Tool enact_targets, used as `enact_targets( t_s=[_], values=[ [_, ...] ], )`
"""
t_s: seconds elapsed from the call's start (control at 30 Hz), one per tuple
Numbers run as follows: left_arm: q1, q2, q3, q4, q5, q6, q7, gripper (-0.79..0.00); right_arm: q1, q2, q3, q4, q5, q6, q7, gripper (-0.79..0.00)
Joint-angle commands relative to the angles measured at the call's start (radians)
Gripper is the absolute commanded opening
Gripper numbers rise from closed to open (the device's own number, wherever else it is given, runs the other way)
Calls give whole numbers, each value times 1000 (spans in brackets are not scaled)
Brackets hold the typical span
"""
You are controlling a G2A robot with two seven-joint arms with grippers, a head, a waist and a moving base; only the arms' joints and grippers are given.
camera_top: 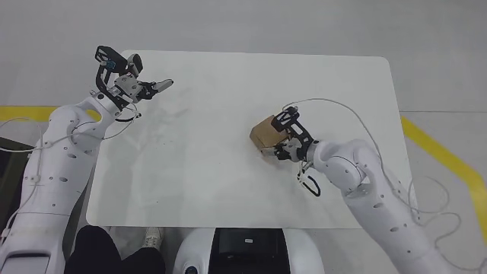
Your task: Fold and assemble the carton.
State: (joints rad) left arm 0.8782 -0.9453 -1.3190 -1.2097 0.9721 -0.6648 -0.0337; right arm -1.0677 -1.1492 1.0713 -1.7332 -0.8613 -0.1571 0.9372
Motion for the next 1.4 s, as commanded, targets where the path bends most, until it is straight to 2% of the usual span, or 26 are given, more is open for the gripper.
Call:
enact_targets(
  t_s=[0.0, 0.13, 0.33, 0.53, 0.63, 0.97, 1.37],
  values=[
    [0, 0, 0, 0, 0, 0, 0, 0, -1, 0, 0, 1, 1, 1, 0, 0],
    [0, 0, 0, 0, 0, 0, 0, 0, -6, 1, 16, -11, 18, 6, -17, 0],
    [0, 0, 0, 0, 0, 0, 0, 0, -32, 9, 67, -117, 40, 1, -35, 0],
    [0, 0, 0, 0, 0, 0, 0, 0, -74, 18, 196, -187, 192, -41, -153, 0],
    [0, 0, 0, 0, 0, 0, 0, 0, -90, 23, 252, -219, 190, -35, -215, 0],
    [0, 0, 0, 0, 0, 0, 0, 0, -82, 30, 356, -168, 153, -41, -357, 0],
    [0, 0, 0, 0, 0, 0, 0, 0, -80, 33, 376, -152, 157, -51, -366, -1]
  ],
)
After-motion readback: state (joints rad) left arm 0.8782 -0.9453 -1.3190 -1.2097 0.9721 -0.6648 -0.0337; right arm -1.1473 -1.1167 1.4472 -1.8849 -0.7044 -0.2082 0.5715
